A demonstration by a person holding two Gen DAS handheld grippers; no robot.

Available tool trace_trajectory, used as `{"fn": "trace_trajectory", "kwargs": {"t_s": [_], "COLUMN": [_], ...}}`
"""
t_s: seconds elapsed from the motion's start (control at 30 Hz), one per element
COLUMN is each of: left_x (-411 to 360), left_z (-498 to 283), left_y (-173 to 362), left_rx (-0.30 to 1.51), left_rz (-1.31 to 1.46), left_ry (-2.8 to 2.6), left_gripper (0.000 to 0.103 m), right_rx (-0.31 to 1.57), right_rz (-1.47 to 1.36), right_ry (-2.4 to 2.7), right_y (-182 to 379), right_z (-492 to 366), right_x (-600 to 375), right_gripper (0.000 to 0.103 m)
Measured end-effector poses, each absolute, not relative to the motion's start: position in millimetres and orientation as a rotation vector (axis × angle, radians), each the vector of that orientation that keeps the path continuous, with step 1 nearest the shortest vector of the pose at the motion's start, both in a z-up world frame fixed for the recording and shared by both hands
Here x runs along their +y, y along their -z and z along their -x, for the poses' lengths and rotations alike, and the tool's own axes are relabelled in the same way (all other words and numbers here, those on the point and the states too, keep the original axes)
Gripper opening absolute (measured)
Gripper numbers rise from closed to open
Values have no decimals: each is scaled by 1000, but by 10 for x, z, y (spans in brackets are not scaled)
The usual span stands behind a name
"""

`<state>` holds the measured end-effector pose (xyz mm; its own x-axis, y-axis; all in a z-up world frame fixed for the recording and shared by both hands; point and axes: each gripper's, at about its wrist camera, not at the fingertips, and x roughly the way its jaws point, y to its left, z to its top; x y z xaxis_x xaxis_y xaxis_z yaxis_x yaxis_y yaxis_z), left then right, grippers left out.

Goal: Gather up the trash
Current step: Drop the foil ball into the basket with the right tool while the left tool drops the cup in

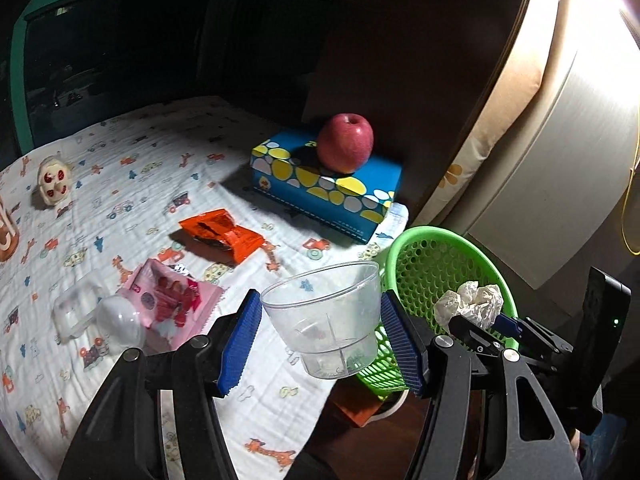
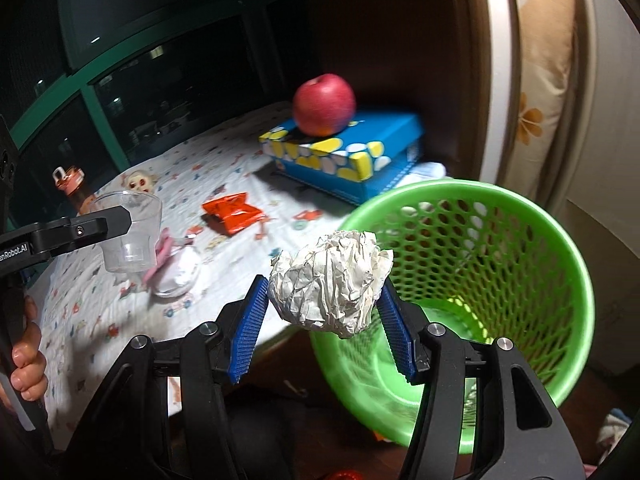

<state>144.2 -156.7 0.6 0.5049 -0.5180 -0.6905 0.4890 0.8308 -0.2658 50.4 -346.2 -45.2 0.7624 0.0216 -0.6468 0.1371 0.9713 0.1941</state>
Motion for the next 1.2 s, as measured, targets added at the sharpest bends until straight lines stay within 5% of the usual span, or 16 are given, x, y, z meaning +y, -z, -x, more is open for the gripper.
{"fn": "trace_trajectory", "kwargs": {"t_s": [1.2], "left_x": [-2989], "left_z": [-1342], "left_y": [141], "left_rx": [865], "left_rz": [-154], "left_ry": [777], "left_gripper": [60], "right_rx": [669], "right_rz": [-301], "right_ry": [275], "right_y": [504], "right_z": [-66], "right_x": [-4564], "right_gripper": [72]}}
